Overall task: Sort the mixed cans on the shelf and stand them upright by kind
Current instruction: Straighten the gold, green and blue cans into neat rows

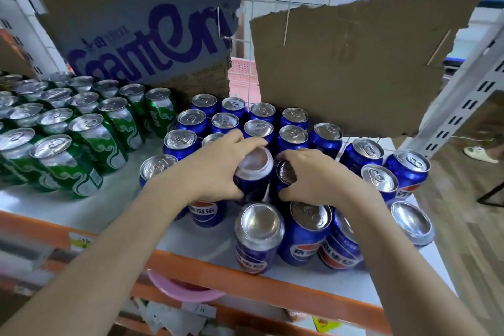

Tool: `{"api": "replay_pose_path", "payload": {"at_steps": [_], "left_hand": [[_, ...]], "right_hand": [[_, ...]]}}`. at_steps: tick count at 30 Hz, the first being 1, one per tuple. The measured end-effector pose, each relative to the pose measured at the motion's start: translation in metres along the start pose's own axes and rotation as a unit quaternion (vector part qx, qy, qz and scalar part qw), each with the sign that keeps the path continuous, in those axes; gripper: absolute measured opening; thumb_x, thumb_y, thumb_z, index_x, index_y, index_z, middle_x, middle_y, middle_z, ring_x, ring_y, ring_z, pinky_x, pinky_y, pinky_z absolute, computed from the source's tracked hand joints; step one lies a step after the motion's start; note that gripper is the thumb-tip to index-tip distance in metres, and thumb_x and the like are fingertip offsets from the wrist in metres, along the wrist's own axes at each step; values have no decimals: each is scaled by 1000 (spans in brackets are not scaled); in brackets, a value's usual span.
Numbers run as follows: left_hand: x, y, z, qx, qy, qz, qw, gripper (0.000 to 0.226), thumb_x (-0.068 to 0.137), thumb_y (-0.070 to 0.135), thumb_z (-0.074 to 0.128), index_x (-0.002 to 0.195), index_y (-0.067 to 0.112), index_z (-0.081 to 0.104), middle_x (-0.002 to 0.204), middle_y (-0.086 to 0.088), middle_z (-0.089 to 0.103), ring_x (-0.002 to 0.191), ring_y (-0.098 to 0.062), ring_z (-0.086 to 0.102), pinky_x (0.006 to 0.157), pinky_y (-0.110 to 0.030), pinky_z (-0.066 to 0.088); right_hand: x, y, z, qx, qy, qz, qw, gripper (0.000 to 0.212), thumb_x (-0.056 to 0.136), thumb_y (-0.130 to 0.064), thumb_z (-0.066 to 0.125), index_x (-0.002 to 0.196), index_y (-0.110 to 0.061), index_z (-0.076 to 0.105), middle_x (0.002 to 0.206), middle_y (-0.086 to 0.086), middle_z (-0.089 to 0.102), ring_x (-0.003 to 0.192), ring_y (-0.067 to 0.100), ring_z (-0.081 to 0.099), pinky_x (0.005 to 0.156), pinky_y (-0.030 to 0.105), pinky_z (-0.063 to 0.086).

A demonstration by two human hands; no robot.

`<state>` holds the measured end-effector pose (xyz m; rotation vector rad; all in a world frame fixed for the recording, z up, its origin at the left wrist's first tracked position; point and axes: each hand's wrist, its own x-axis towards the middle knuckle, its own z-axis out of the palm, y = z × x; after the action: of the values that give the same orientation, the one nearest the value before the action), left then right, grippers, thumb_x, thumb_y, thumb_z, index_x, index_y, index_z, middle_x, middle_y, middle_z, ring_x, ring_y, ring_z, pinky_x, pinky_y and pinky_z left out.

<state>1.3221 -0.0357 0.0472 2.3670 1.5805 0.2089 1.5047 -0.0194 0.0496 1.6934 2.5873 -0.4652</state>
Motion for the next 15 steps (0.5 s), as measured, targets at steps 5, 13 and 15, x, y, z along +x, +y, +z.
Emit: {"api": "replay_pose_path", "payload": {"at_steps": [5,13,15], "left_hand": [[-13,8,-19,-136,194,-24,971,108,61,19,83,145,41,19,104,13,32,93,2,39,76,6,27],[-23,3,-48,-174,271,-50,946,95,56,24,83,139,26,36,116,14,39,91,7,46,76,9,28],[-21,1,-56,-150,251,-52,955,85,57,25,81,134,25,44,110,13,45,91,6,48,74,4,34]], "right_hand": [[-2,-3,-2,1,14,-6,1000,66,77,-33,67,136,-15,42,120,4,55,108,21,52,69,27,42],[0,-16,-11,18,13,9,1000,53,70,-29,72,118,-13,56,105,4,61,92,23,60,74,37,55],[4,-21,-12,35,22,10,999,52,69,-27,72,117,-13,57,98,2,60,86,21,60,70,35,53]]}}
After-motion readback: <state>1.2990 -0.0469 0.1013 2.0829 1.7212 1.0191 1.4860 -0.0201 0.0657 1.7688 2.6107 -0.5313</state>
